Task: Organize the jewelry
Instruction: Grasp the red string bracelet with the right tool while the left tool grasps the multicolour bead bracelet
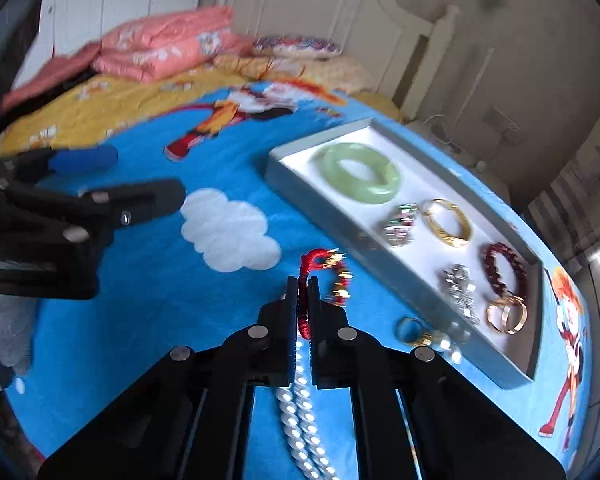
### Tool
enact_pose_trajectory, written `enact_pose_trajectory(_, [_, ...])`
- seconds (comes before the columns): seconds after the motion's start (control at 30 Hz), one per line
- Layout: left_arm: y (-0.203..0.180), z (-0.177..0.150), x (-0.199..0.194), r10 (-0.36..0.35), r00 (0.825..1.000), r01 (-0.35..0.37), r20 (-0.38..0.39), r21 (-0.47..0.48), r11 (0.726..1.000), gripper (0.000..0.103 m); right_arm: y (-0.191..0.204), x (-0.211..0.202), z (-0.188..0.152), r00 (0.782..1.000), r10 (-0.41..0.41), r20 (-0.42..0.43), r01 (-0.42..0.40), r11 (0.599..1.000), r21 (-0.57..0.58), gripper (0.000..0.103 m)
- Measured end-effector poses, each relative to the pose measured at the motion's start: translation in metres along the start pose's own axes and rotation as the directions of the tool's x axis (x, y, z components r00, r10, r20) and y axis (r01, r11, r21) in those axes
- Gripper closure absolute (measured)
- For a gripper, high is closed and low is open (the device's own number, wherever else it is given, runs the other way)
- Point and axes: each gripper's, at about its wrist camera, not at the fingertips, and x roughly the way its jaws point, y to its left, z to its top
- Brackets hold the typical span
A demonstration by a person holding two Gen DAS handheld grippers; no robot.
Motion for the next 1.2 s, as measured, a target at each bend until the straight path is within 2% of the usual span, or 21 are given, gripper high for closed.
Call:
enact_pose_trajectory(0.2, [-0.020, -0.005, -0.002, -0.076, 0.997, 0.078, -0.016, 0.097, 0.992, 0.004, -0.079, -0.044, -0.046, 0.997, 0.001, 0.074, -0.020, 0.966, 0.256, 0.099])
enact_pose_trajectory(0.27, [-0.031, -0.008, -0.003, -0.151, 0.988, 0.156, -0.044, 0.130, 0.979, 0.004, -0.096, -0.054, -0.066, 0.997, 0.001, 0.079, -0.026, 0.948, 0.317, 0.099])
enact_pose_trajectory(0.33, [-0.045, -0.011, -0.004, -0.231, 0.968, 0.244, -0.095, 0.158, 0.957, 0.004, -0.107, -0.059, -0.084, 0.997, -0.003, 0.076, -0.025, 0.930, 0.366, 0.099])
enact_pose_trajectory(0.37, [-0.057, -0.015, -0.004, -0.256, 0.959, 0.276, -0.122, 0.189, 0.942, 0.004, -0.112, -0.062, -0.092, 0.997, -0.011, 0.073, -0.018, 0.923, 0.384, 0.099])
enact_pose_trajectory(0.43, [-0.083, -0.024, -0.005, -0.265, 0.952, 0.298, -0.156, 0.267, 0.916, 0.004, -0.122, -0.069, -0.110, 0.996, -0.036, 0.082, -0.003, 0.901, 0.435, 0.099])
enact_pose_trajectory(0.6, [-0.151, -0.053, -0.002, -0.278, 0.928, 0.367, -0.249, 0.476, 0.799, 0.004, -0.151, -0.084, -0.140, 0.992, -0.073, 0.102, 0.007, 0.842, 0.539, 0.099])
enact_pose_trajectory(0.7, [-0.181, -0.067, 0.000, -0.269, 0.922, 0.383, -0.277, 0.569, 0.728, 0.004, -0.160, -0.093, -0.149, 0.988, -0.107, 0.108, 0.029, 0.829, 0.559, 0.099])
enact_pose_trajectory(0.73, [-0.187, -0.069, 0.000, -0.265, 0.923, 0.383, -0.280, 0.590, 0.710, 0.004, -0.164, -0.095, -0.153, 0.988, -0.104, 0.115, 0.020, 0.820, 0.572, 0.099])
enact_pose_trajectory(0.77, [-0.191, -0.069, 0.002, -0.261, 0.924, 0.380, -0.279, 0.599, 0.705, 0.004, -0.168, -0.096, -0.156, 0.987, -0.099, 0.125, 0.007, 0.810, 0.587, 0.098])
enact_pose_trajectory(0.83, [-0.196, -0.061, 0.010, -0.263, 0.916, 0.395, -0.303, 0.571, 0.720, 0.004, -0.173, -0.098, -0.160, 0.985, -0.092, 0.143, -0.013, 0.798, 0.602, 0.099])
enact_pose_trajectory(0.9, [-0.197, -0.048, 0.020, -0.287, 0.898, 0.426, -0.332, 0.502, 0.753, 0.004, -0.171, -0.098, -0.160, 0.984, -0.096, 0.147, -0.011, 0.803, 0.596, 0.099])
enact_pose_trajectory(0.93, [-0.198, -0.042, 0.025, -0.292, 0.896, 0.428, -0.336, 0.474, 0.769, 0.004, -0.170, -0.098, -0.159, 0.984, -0.099, 0.147, -0.006, 0.807, 0.590, 0.099])
enact_pose_trajectory(1.0, [-0.203, -0.033, 0.036, -0.260, 0.907, 0.395, -0.331, 0.456, 0.798, 0.008, -0.169, -0.098, -0.159, 0.984, -0.098, 0.151, -0.008, 0.813, 0.582, 0.099])
enact_pose_trajectory(1.03, [-0.205, -0.030, 0.042, -0.247, 0.909, 0.384, -0.335, 0.446, 0.809, 0.018, -0.169, -0.099, -0.160, 0.983, -0.095, 0.155, -0.014, 0.811, 0.585, 0.099])
enact_pose_trajectory(1.07, [-0.209, -0.027, 0.049, -0.244, 0.905, 0.385, -0.348, 0.429, 0.817, 0.034, -0.170, -0.099, -0.161, 0.983, -0.093, 0.160, -0.020, 0.808, 0.589, 0.098])
enact_pose_trajectory(1.1, [-0.210, -0.024, 0.056, -0.244, 0.900, 0.389, -0.362, 0.409, 0.826, 0.039, -0.170, -0.100, -0.161, 0.982, -0.089, 0.164, -0.025, 0.807, 0.590, 0.098])
enact_pose_trajectory(1.13, [-0.211, -0.023, 0.063, -0.235, 0.900, 0.379, -0.367, 0.395, 0.837, 0.050, -0.171, -0.100, -0.161, 0.982, -0.087, 0.167, -0.029, 0.807, 0.590, 0.098])
enact_pose_trajectory(1.17, [-0.212, -0.021, 0.066, -0.225, 0.905, 0.367, -0.361, 0.393, 0.843, 0.056, -0.170, -0.100, -0.161, 0.982, -0.086, 0.169, -0.030, 0.808, 0.588, 0.098])
enact_pose_trajectory(1.2, [-0.213, -0.019, 0.068, -0.217, 0.914, 0.351, -0.342, 0.401, 0.846, 0.057, -0.170, -0.100, -0.161, 0.982, -0.085, 0.171, -0.032, 0.810, 0.586, 0.098])
